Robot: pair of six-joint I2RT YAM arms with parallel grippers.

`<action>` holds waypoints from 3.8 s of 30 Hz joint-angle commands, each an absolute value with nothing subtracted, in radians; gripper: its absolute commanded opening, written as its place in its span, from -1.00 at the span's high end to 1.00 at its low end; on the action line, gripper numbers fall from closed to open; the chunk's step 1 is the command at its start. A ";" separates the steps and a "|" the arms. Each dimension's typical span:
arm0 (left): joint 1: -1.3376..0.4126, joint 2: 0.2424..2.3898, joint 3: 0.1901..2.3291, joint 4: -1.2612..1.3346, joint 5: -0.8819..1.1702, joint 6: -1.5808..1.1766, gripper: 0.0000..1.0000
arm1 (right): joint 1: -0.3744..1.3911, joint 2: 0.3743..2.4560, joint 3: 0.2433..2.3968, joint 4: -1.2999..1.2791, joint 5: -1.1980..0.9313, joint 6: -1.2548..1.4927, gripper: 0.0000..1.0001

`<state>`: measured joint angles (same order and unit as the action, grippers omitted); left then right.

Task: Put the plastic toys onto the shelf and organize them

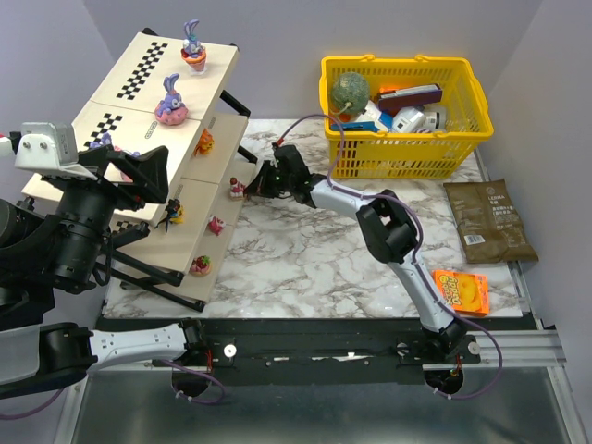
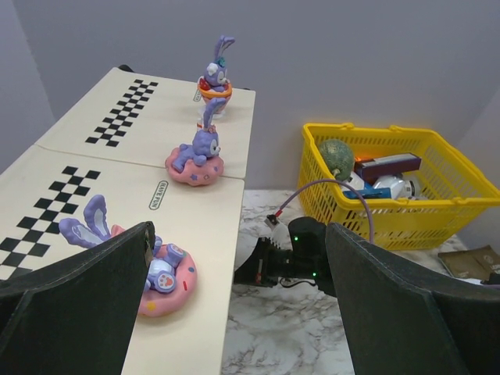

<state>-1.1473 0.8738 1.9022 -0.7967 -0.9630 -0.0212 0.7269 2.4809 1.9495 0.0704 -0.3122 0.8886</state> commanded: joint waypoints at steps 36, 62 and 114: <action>-1.146 0.867 1.913 -0.787 -0.943 -0.018 -0.98 | 0.752 2.577 2.111 -0.058 -0.244 0.838 0.99; -1.146 0.864 1.916 -0.785 -0.936 -0.020 -0.98 | 0.755 2.335 1.980 -0.115 -0.095 0.661 0.98; -1.146 0.799 1.870 -0.758 -0.951 0.005 -0.97 | 0.781 1.238 1.552 -0.549 0.098 0.325 -1.00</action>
